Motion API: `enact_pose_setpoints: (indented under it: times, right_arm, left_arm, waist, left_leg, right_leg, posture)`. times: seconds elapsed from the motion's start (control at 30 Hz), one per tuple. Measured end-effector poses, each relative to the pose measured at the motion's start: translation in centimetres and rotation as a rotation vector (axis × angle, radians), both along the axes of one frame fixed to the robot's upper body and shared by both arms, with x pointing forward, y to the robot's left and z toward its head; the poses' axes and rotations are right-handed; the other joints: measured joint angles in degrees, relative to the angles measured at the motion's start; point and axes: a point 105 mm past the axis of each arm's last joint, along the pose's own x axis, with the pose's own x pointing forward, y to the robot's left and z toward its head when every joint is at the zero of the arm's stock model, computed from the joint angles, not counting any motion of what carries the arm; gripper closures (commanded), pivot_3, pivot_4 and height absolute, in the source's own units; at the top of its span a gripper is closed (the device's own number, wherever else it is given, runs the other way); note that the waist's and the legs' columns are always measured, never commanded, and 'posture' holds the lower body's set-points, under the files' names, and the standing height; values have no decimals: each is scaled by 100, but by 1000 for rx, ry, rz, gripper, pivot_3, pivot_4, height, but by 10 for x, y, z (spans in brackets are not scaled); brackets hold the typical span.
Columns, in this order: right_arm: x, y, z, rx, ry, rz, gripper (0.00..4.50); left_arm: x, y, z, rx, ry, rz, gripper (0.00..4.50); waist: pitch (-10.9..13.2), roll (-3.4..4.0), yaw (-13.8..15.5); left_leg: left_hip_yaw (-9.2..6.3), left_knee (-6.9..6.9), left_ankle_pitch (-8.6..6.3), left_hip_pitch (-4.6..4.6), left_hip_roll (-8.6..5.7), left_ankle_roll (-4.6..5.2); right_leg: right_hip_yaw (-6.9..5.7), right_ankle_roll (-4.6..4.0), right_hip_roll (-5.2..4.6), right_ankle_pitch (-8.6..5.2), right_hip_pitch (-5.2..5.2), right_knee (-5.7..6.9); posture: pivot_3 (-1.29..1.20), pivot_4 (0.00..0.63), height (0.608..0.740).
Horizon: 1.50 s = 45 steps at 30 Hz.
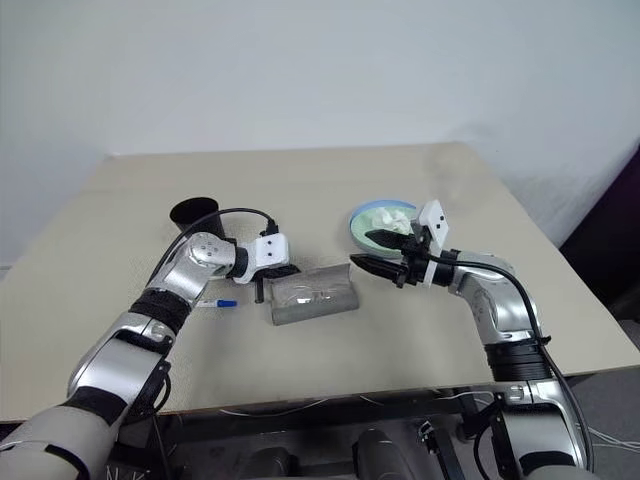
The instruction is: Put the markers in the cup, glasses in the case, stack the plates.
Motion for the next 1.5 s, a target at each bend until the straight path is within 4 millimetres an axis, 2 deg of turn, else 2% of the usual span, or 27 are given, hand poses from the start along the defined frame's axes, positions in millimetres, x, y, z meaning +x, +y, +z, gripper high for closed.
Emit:
enact_pose_setpoints:
  times: [0.13, 0.3, 0.53, 0.63, 0.8, 0.9, 0.97, 1.1, 1.4, 1.5]
  right_arm:
    - [-1, -1, -2, -1, 9, -5, 1137]
    - [0, 0, -3, 1, 11, -5, 1137]
    - [1, 4, -3, 1, 13, 0, 1137]
    - [0, 5, -4, 0, 15, 11, 1137]
    - [-2, 9, -6, -6, 25, 32, 1137]
    - [-4, 15, -8, 1, 31, 53, 1137]
    - [-6, 19, -10, 2, 36, 67, 1137]
    - [-6, 22, -10, 6, 39, 75, 1137]
    - [-8, 23, -14, -1, 48, 81, 1137]
    - [-8, 23, -16, -2, 53, 77, 1137]
  left_arm:
    - [-14, 7, 3, -27, 41, -18, 4460]
    - [-35, 12, -7, -37, 115, -31, 4460]
    - [-42, 19, -6, -44, 104, 14, 4460]
    - [-38, 35, 3, -47, 87, 65, 4460]
    - [-40, 77, 19, 42, 70, 108, 4460]
    - [-50, 98, 23, 117, 120, 77, 3967]
    - [-58, 113, 27, 145, 177, 62, 3303]
    - [-63, 125, 20, 169, 254, 56, 1985]
    - [-47, 146, 14, 328, 289, 55, 1985]
    - [-45, 149, 6, 380, 316, 47, 1985]
  waist:
    - [0, 0, -7]
    - [0, 1, -3]
    - [-1, 1, -2]
    - [-1, 1, -9]
    - [0, 2, -45]
    - [0, 1, -46]
    - [0, 2, -46]
    - [0, 0, -21]
    - [0, -3, -28]
    - [0, -3, -28]
  left_leg:
    - [1, 0, 0, 5, 2, 0]
    - [1, 3, 1, 8, 2, 0]
    - [0, 9, 1, 9, 3, 0]
    - [1, 11, 0, 9, 5, 0]
    - [1, 10, 0, 8, 6, 0]
    - [3, 11, 0, 7, 6, 0]
    - [5, 10, 0, 7, 6, 0]
    - [2, 15, 0, 5, 5, 0]
    - [4, 18, 0, 2, 5, 0]
    - [4, 18, 0, 0, 5, 0]
  right_leg:
    - [1, 0, 1, 0, 2, 6]
    - [0, -1, 1, 0, 3, 8]
    - [0, -1, 0, 0, 5, 9]
    - [0, -2, 1, 0, 3, 11]
    - [-2, -2, 2, 0, 1, 12]
    - [-3, -3, 1, -1, 1, 9]
    - [-3, -3, -1, -1, 1, 10]
    - [-7, -4, -2, -2, 2, 9]
    - [-6, -4, 0, -1, 0, 9]
    - [-6, -3, 0, -1, 0, 9]
  posture:
    - [0, 0, 740]
    - [0, 0, 740]
    - [0, 0, 740]
    - [0, 0, 740]
    - [0, 0, 740]
    - [0, 0, 740]
    - [0, 0, 740]
    - [0, 0, 740]
    - [0, 0, 740]
    - [0, 0, 740]
